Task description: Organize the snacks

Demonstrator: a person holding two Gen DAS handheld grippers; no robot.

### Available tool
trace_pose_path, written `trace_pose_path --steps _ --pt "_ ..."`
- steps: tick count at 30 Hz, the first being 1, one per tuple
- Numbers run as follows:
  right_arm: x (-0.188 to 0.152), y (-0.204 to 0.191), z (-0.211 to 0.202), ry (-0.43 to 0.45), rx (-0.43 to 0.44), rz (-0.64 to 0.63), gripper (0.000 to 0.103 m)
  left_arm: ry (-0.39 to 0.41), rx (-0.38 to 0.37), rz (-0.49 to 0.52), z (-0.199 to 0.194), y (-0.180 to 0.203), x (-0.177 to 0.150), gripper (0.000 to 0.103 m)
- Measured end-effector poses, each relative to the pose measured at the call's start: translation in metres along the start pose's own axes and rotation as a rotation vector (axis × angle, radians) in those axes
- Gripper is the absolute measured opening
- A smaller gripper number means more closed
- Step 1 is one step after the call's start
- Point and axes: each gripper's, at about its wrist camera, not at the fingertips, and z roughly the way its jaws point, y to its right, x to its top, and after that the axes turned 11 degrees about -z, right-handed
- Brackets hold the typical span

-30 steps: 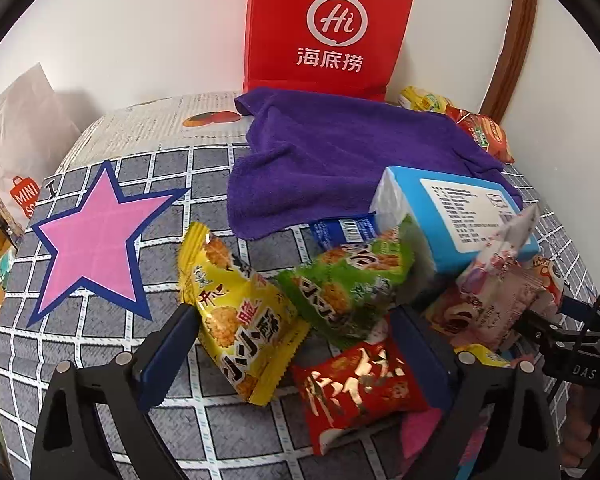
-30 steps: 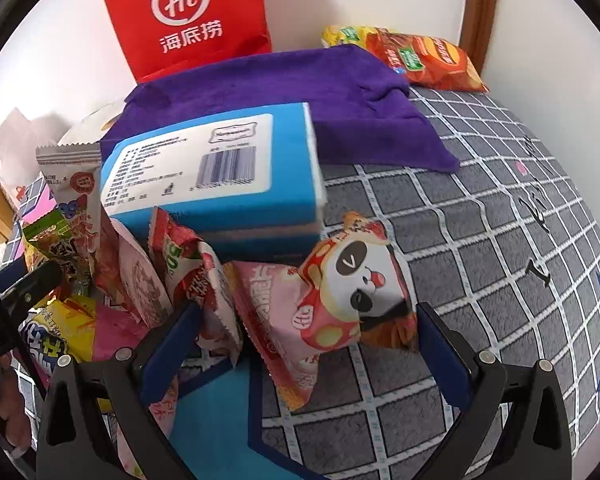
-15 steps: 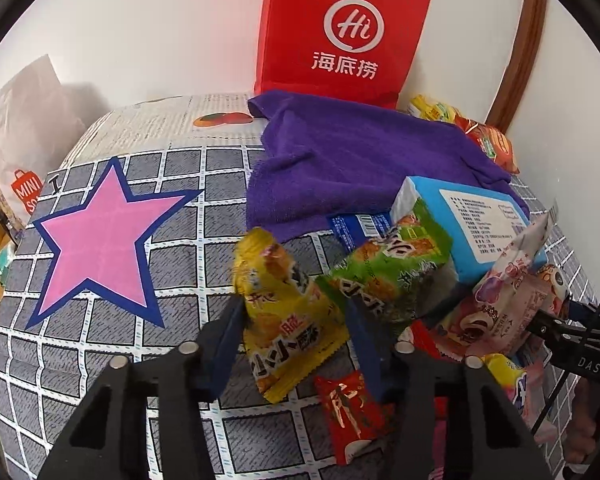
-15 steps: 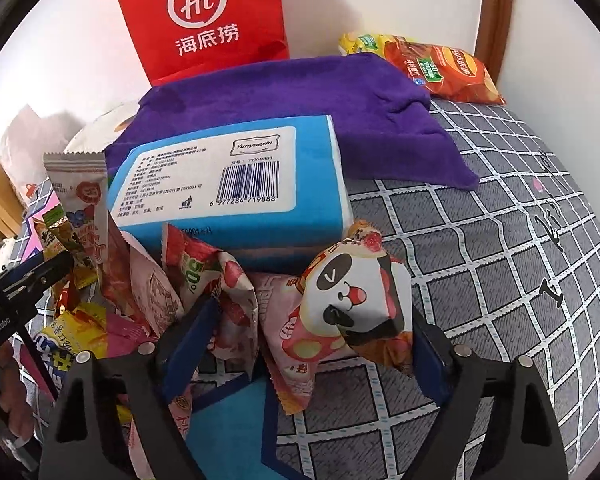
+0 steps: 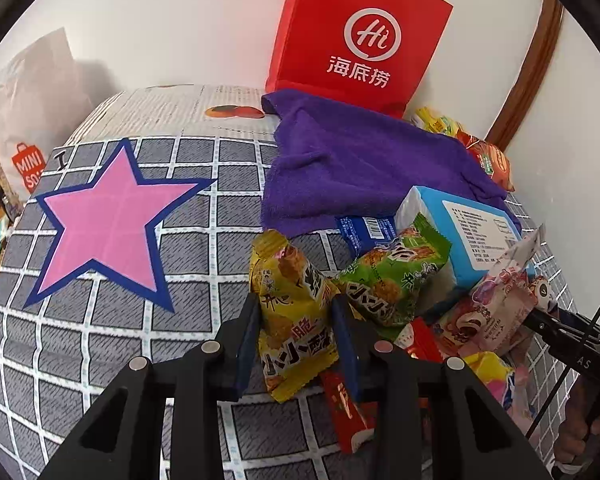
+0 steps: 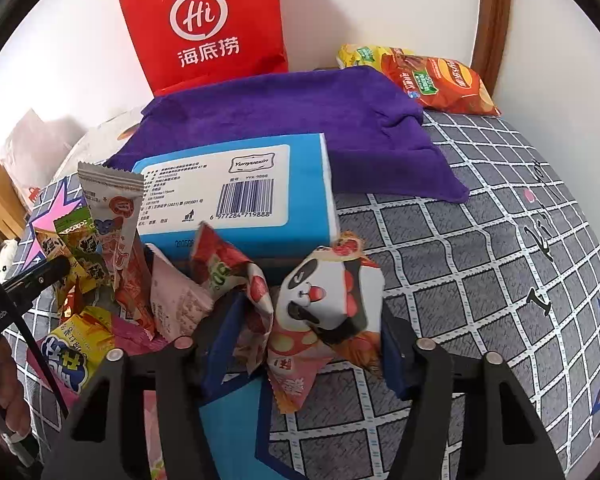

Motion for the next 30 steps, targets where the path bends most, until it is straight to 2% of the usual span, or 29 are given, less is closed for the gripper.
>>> trace_pose_path --steps 8,22,23,26,30 --pt "-0.007 0.002 -0.013 0.020 0.018 0.000 0.048 0.026 0.031 -0.018 -0.023 -0.003 -0.012 0.033" --pt "-0.033 0.018 -0.039 0.038 0.065 -0.006 0.045 0.052 0.077 -0.073 -0.066 -0.012 -0.040 0.032" --pt "-0.035 0.021 -0.039 0.035 0.068 -0.002 0.046 0.051 0.080 -0.079 -0.067 -0.013 -0.040 0.032" --pt "-0.041 0.029 -0.036 -0.010 0.076 -0.015 0.058 0.031 0.082 -0.100 -0.065 -0.017 -0.042 0.032" --pt "-0.048 0.040 -0.038 -0.013 0.102 -0.011 0.059 0.004 0.084 -0.114 -0.060 -0.018 -0.042 0.032"
